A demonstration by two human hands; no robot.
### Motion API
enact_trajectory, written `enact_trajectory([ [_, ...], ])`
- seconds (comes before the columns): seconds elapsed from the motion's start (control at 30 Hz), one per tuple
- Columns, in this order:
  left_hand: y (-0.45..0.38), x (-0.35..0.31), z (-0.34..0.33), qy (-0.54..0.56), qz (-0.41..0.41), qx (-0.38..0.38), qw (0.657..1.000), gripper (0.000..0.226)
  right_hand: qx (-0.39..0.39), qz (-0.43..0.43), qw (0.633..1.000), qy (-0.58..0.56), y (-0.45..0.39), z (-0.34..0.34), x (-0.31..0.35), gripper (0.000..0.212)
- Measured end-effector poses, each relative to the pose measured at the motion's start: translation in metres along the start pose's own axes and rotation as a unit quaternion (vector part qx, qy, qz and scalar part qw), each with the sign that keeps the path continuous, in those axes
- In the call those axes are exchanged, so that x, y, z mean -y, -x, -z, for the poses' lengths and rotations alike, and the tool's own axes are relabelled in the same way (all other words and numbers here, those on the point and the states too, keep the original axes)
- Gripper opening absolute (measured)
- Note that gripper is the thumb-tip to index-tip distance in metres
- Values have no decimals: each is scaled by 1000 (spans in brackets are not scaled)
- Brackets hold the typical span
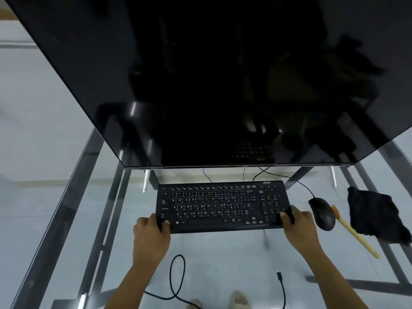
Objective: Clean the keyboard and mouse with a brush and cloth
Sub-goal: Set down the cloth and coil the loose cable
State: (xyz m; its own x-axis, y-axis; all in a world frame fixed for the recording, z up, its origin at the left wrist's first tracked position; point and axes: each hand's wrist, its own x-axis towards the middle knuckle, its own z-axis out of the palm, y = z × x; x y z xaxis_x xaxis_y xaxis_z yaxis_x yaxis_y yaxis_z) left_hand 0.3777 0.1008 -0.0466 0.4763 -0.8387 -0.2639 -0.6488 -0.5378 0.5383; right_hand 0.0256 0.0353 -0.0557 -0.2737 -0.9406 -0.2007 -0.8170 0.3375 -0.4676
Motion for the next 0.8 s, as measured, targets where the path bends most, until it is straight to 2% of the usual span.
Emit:
enact_trajectory([
  [0.1,-4,-2,-6,54,0,-22,998,15,-10,6,1000,-14,1,-3,4,16],
  [0.3,-20,-13,-10,72,1,-54,996,18,-11,4,999,-33,-11,-6,13,16],
  [0.8,-71,-41,-18,54,0,-52,997,22,-11,-6,999,-33,-68,-5,45,24],
])
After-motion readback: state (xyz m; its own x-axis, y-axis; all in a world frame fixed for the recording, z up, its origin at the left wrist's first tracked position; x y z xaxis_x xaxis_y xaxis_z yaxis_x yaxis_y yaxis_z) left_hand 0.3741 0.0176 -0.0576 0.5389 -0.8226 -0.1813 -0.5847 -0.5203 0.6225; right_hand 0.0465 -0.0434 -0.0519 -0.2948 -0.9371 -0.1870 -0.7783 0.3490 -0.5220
